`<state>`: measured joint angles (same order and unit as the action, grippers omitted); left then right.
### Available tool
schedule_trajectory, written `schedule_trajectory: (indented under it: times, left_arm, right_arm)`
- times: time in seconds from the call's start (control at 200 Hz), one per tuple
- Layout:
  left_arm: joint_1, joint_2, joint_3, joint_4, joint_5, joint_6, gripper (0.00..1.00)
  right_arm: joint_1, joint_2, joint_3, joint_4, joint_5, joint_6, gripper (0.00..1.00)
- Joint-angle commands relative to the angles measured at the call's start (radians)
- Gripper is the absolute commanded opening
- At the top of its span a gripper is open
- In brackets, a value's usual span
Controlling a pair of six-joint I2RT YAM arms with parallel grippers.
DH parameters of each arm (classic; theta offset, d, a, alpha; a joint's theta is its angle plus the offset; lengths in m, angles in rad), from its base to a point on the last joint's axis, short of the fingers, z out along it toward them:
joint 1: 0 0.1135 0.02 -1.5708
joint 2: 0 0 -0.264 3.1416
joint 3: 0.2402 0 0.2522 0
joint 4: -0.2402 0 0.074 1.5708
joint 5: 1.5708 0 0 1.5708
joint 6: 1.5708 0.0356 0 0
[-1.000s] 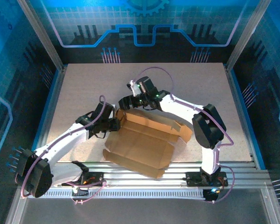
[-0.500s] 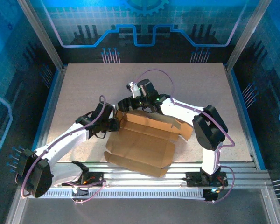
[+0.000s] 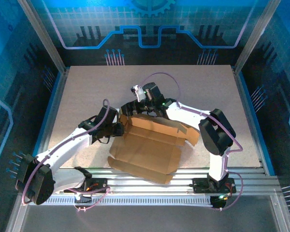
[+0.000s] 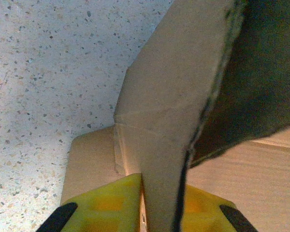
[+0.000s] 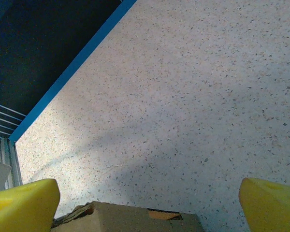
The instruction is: Fold the paper box
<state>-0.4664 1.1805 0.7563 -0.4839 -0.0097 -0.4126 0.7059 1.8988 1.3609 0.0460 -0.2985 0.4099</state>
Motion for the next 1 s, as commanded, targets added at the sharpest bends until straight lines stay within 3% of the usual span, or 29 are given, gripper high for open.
schedule_trajectory:
  times: [0.0,0.45,0.906,0.996]
  left_arm:
    - [0.008,-0.018,0.007,-0.002,0.031,-0.002,0.15]
    - [0.041,-0.073,0.055,-0.054,0.097,-0.004,0.22]
    - [0.158,-0.196,0.063,-0.081,0.224,-0.041,0.47]
    - [0.195,-0.228,0.069,-0.098,0.231,-0.052,0.48]
  right_arm:
    - [0.008,0.019,-0.011,-0.006,-0.032,-0.028,0.97]
    - [0.015,0.014,-0.061,0.010,0.114,-0.053,0.97]
    - [0.030,0.004,-0.094,0.037,0.137,-0.075,0.97]
    - [0.032,0.003,-0.097,0.037,0.136,-0.075,0.97]
